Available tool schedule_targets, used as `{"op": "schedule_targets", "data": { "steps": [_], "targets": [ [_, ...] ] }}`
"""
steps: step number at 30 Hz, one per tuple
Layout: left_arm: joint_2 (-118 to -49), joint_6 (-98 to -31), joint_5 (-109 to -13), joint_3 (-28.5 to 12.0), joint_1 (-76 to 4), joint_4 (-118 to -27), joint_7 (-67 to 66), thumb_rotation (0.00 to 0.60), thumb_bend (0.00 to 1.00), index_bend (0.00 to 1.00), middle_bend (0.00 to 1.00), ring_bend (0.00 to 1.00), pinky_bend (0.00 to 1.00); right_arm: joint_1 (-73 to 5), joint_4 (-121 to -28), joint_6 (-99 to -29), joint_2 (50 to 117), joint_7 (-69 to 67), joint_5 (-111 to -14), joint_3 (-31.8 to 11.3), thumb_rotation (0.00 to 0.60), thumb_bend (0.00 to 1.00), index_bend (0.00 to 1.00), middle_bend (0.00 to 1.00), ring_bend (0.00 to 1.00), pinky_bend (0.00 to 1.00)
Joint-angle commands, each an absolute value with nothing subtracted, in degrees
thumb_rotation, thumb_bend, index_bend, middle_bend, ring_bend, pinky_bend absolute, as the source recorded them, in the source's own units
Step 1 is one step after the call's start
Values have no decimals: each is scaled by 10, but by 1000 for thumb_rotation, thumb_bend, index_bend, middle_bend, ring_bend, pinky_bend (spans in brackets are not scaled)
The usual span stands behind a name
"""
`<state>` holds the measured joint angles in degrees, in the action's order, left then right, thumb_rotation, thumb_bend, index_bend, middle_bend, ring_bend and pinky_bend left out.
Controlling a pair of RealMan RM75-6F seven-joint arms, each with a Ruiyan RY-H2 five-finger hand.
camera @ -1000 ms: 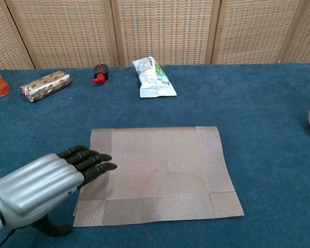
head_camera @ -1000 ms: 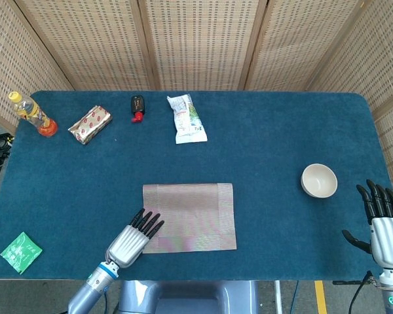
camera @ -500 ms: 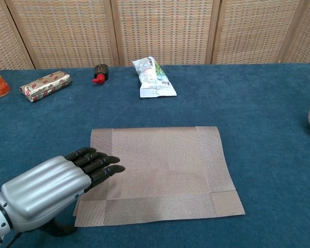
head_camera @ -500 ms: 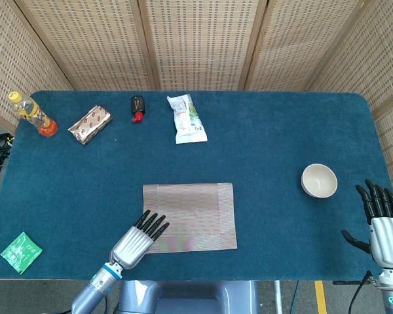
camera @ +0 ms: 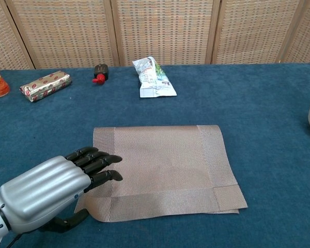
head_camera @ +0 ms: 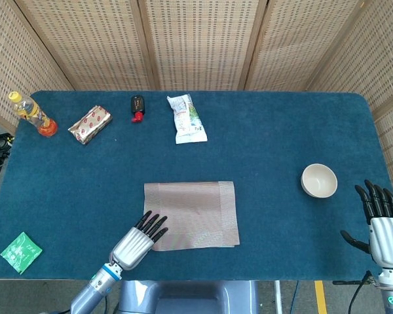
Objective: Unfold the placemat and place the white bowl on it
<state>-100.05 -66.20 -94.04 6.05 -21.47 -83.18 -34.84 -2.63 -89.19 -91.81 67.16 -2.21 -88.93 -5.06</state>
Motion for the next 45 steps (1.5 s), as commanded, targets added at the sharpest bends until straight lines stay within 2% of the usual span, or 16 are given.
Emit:
{"op": "schedule_targets", "data": {
  "steps": [1,7,10,17,24,35,41,45],
  "targets": [
    [-1001,-663,-941,61,-215,-828,-346,600,460,215,0,0,0,-26,-893,-917,671,-23,-889,-51,600,141,113,0,0,0],
    [-1007,-665,-938,58,-214,-817,-337,600,459,446,0,0,0,-26,-894,-917,670,-26,-889,-51,600,140,118,0,0,0],
    [-1010,-664,-934,55,-214,-811,-339,600,459,498,0,0,0,-26,-894,-917,669,-26,-888,-51,600,140,120,0,0,0],
    [-1012,-652,-919,52,-215,-804,-342,600,468,503,0,0,0,-25,-894,-916,668,-26,-887,-52,600,140,123,0,0,0],
    [-1006,-651,-916,52,-216,-815,-342,600,549,513,0,0,0,-25,-894,-915,668,-27,-887,-52,600,140,124,0,0,0],
    [-988,-664,-923,43,-221,-846,-336,600,552,530,0,0,0,-24,-895,-918,667,-29,-889,-52,600,140,126,0,0,0],
    [-956,-669,-910,3,-237,-901,-331,600,552,540,0,0,0,-24,-893,-914,665,-30,-881,-55,600,140,129,0,0,0],
    [-930,-653,-877,-47,-261,-929,-328,600,552,548,0,0,0,-26,-889,-910,665,-28,-870,-60,600,140,129,0,0,0]
  ]
}}
